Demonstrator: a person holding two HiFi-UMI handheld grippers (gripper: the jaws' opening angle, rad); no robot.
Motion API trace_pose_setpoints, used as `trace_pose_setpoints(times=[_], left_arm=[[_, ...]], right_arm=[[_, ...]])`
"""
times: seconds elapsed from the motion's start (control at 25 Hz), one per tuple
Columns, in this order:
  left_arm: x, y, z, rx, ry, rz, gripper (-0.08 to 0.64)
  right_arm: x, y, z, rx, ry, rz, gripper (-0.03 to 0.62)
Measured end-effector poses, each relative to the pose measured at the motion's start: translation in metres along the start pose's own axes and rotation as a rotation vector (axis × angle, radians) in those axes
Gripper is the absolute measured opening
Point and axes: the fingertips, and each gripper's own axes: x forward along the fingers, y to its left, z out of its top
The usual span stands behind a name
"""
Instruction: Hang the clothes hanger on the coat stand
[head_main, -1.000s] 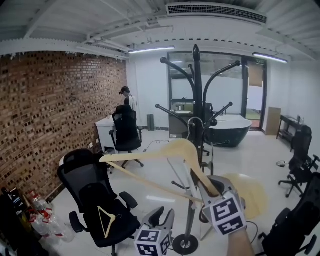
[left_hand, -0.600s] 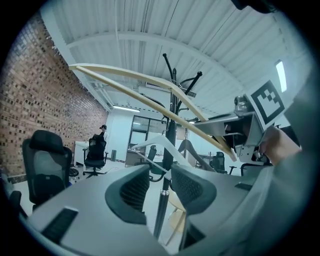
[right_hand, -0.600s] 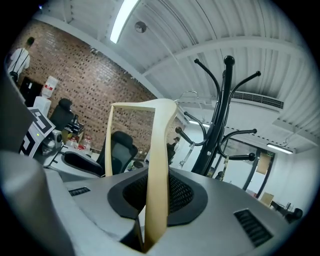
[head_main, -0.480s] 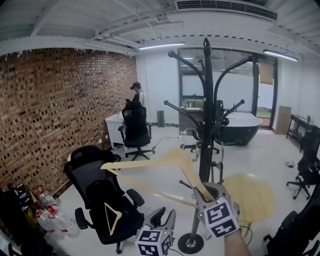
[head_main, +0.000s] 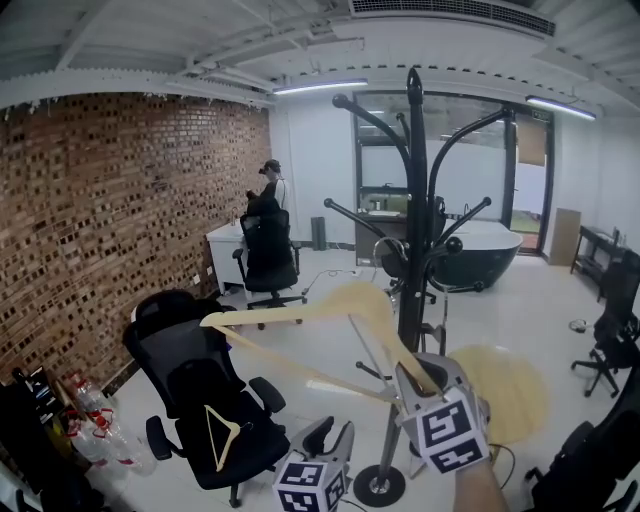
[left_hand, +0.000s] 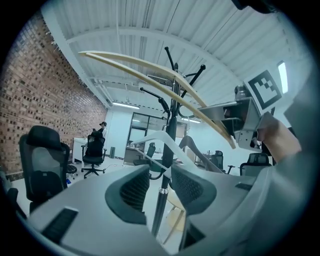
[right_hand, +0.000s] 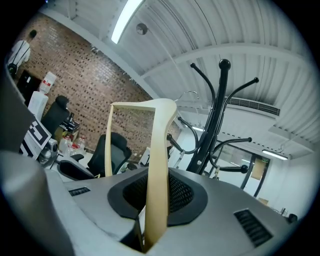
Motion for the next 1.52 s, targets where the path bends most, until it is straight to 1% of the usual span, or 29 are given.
trace_pose_setpoints(times=[0.16, 0.28, 0.36, 0.52, 0.64, 0.76, 0.92, 1.04, 1.24, 1.32, 1.36, 1.4, 1.44, 1.52], left_arm=[[0.005, -0.013, 0.002, 0.000, -0.008, -0.026, 0.149], [0.006, -0.028, 0.001, 0.006, -0.009, -0.042, 0.149], [0.011, -0.040, -0.001, 0.012, -0.006, -0.051, 0.149], [0.023, -0.045, 0.000, 0.019, 0.008, -0.077, 0.149], [0.031, -0.056, -0.007, 0.028, 0.029, -0.098, 0.149], [0.033, -0.067, -0.014, 0.028, 0.039, -0.106, 0.149], [0.032, -0.075, -0.015, 0.030, 0.037, -0.107, 0.149], [0.030, -0.075, -0.014, 0.027, 0.040, -0.106, 0.149], [0.029, -0.071, -0.013, 0.023, 0.037, -0.119, 0.150], [0.027, -0.073, -0.013, 0.027, 0.036, -0.124, 0.149], [0.025, -0.074, -0.014, 0.030, 0.037, -0.127, 0.149], [0.023, -0.076, -0.016, 0.031, 0.039, -0.130, 0.150], [0.022, -0.078, -0.019, 0.033, 0.039, -0.133, 0.150], [0.020, -0.079, -0.025, 0.037, 0.037, -0.138, 0.150]], right_arm=[[-0.006, -0.030, 0.006, -0.016, 0.009, -0.044, 0.058], [-0.020, -0.051, -0.009, 0.003, 0.030, -0.082, 0.058], [-0.027, -0.060, -0.022, 0.014, 0.044, -0.091, 0.058], [-0.022, -0.060, -0.040, 0.033, 0.073, -0.087, 0.058], [-0.024, -0.063, -0.060, 0.043, 0.100, -0.096, 0.058], [-0.025, -0.066, -0.075, 0.034, 0.112, -0.117, 0.058], [-0.026, -0.081, -0.091, 0.040, 0.115, -0.169, 0.058], [-0.023, -0.087, -0.097, 0.047, 0.126, -0.186, 0.058], [-0.016, -0.088, -0.099, 0.075, 0.103, -0.203, 0.060], [-0.018, -0.088, -0.099, 0.089, 0.091, -0.211, 0.069], [-0.020, -0.087, -0.100, 0.100, 0.088, -0.211, 0.092], [-0.023, -0.086, -0.102, 0.112, 0.085, -0.210, 0.135], [-0.026, -0.084, -0.104, 0.123, 0.084, -0.209, 0.155], [-0.033, -0.080, -0.108, 0.139, 0.077, -0.212, 0.161]])
